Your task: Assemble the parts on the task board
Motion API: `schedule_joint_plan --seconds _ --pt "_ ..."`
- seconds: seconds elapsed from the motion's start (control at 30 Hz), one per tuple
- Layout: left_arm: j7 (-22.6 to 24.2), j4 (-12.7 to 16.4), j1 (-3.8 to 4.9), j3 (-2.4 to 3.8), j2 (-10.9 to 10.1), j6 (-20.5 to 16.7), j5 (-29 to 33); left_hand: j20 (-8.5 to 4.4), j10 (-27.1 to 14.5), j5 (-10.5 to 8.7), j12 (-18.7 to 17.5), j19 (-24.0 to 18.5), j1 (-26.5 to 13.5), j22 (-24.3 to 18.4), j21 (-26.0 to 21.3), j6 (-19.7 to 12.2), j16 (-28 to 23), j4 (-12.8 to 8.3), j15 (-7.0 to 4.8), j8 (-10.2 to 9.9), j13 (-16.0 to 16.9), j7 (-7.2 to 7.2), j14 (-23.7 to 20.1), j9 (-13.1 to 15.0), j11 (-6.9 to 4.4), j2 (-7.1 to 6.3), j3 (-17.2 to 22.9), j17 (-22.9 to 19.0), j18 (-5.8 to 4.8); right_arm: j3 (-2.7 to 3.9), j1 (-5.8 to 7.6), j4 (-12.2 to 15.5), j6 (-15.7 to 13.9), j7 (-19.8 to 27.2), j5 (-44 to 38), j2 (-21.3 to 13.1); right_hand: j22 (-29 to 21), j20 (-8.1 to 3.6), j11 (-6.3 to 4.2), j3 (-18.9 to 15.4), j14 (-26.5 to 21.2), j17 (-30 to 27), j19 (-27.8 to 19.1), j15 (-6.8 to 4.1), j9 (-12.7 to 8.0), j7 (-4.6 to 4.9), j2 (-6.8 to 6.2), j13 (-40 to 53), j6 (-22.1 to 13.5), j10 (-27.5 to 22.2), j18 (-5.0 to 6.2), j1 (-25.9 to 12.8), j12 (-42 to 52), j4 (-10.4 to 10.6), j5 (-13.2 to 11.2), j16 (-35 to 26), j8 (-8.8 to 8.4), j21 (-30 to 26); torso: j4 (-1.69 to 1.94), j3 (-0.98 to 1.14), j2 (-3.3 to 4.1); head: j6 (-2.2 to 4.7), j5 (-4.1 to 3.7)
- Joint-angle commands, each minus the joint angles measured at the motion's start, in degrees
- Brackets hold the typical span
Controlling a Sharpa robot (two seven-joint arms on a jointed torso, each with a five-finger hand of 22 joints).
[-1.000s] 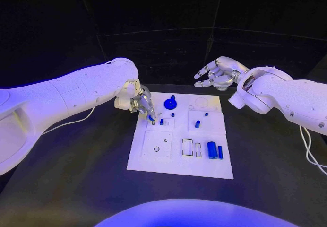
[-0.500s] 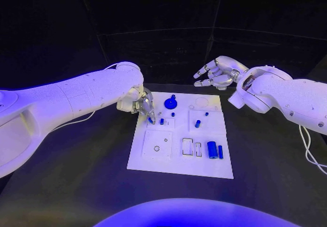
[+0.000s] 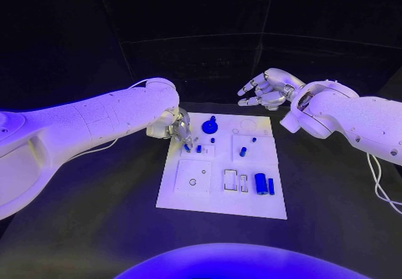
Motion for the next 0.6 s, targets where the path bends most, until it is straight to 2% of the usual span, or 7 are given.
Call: schedule_joint_plan --seconds 0.03,0.6 --pt "0.4 0.2 0.06 -0.03 0.1 -0.6 -1.0 0.36 0.3 0.14 0.2 0.3 0.0 0.1 0.2 -0.3 0.2 -7.5 0.32 0.3 0.0 -0.01 6.0 0.0 -0.04 0.5 7.3 15.1 -0.42 0.03 0.11 0.0 0.3 0.6 0.0 0.1 0.0 0.03 -0.02 0.1 3.1 1.4 -0.4 -0.45 -0.1 0.0 0.51 0.0 0.3 -0.3 0.4 0.0 -0.1 0.3 0.2 -0.3 0.25 -0.2 0.02 0.01 -0.03 -0.03 -0.04" --pt "0.0 0.5 0.02 -0.09 0.1 1.4 -1.1 0.38 0.2 0.09 0.1 0.3 0.0 0.1 0.2 -0.3 0.2 -7.6 0.35 0.4 -0.2 0.0 6.0 0.1 -0.02 0.51 7.2 15.1 -0.44 0.03 0.11 -0.1 0.4 0.6 0.0 0.1 0.0 0.03 -0.02 0.1 3.1 1.4 -0.4 -0.45 -0.1 0.0 0.51 0.0 0.3 -0.3 0.4 0.0 -0.1 0.3 0.2 -0.3 0.25 -0.2 0.03 -0.02 0.0 -0.21 -0.04"
